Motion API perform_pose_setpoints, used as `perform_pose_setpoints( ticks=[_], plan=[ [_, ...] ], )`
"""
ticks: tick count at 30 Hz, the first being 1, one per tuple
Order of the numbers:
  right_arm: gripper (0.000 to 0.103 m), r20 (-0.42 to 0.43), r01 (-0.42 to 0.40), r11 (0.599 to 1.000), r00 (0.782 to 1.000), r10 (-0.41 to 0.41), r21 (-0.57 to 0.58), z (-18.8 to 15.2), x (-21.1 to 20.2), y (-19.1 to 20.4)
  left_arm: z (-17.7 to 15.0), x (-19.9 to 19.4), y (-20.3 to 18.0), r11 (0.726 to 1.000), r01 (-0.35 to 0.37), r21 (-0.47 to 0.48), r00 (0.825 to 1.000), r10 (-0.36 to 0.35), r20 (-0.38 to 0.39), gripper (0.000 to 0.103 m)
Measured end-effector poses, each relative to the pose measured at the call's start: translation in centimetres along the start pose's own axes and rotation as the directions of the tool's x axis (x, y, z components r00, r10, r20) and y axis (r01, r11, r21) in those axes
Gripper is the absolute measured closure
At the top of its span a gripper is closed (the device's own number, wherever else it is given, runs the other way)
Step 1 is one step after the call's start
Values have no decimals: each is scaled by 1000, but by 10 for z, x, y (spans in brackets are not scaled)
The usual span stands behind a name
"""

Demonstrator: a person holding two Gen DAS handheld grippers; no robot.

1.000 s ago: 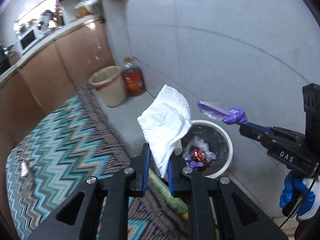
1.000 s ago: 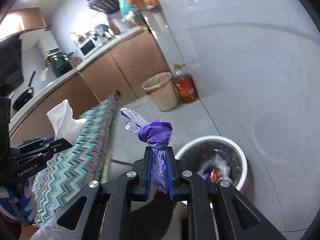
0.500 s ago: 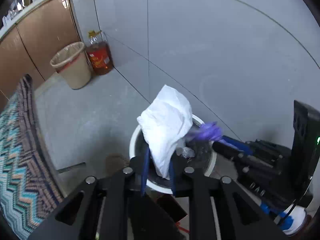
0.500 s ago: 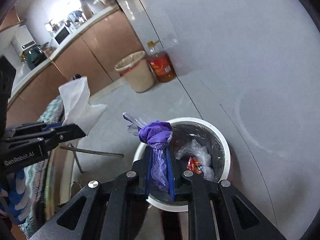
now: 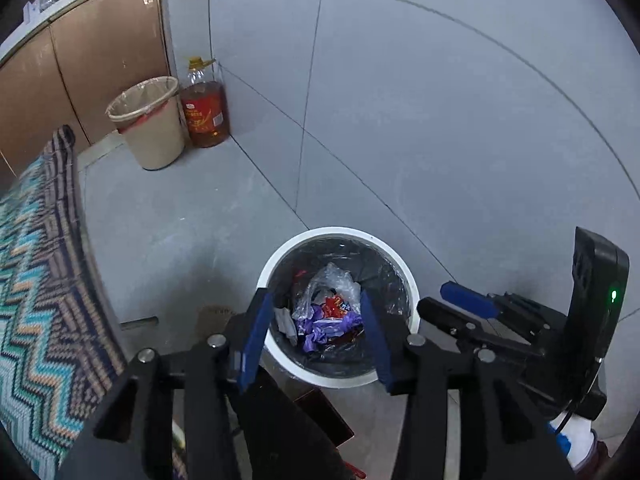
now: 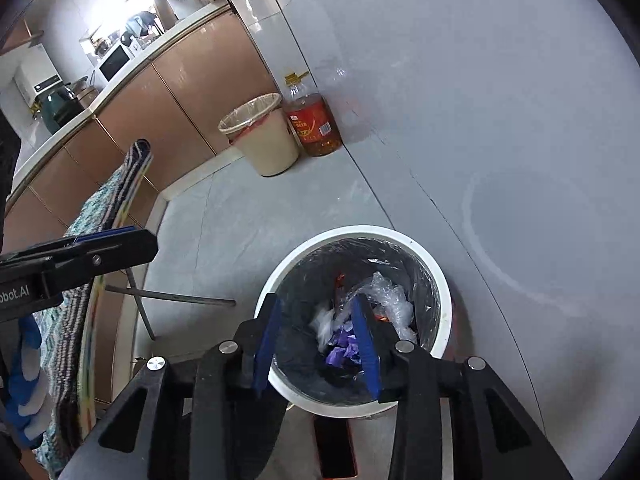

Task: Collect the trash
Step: 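Move both empty tools back toward the remaining tissue and clear wrapper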

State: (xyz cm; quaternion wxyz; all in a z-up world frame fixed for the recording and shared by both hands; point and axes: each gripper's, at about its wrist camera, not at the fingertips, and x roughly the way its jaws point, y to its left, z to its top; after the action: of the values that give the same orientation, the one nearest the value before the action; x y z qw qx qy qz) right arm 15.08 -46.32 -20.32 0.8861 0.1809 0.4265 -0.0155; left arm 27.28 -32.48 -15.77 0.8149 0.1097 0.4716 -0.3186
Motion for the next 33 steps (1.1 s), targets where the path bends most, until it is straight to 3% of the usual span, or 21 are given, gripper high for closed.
perform_pose_setpoints(
  ticks=[4,10,16,20,33],
  plan=[
    [65,38,-17,1000,999,18,-18,3,-18,19,-10,-31,3,999,-39,3,998,39,57,59],
    [61,102,-46,996,993,53,-73,6,-50,56,-28,-92,12,993,-117,-17,978,118,170,59],
    [57,169,-88,986,979,113,-145,10,-82,103,-51,-149,31,976,-208,-63,938,218,268,57],
    [53,203,-117,972,966,159,-204,14,-100,141,-69,-183,49,963,-247,-108,909,268,319,48],
    [46,200,-173,912,944,261,-373,-1,-119,239,-132,-274,110,907,-321,-274,816,411,406,45]
  ],
)
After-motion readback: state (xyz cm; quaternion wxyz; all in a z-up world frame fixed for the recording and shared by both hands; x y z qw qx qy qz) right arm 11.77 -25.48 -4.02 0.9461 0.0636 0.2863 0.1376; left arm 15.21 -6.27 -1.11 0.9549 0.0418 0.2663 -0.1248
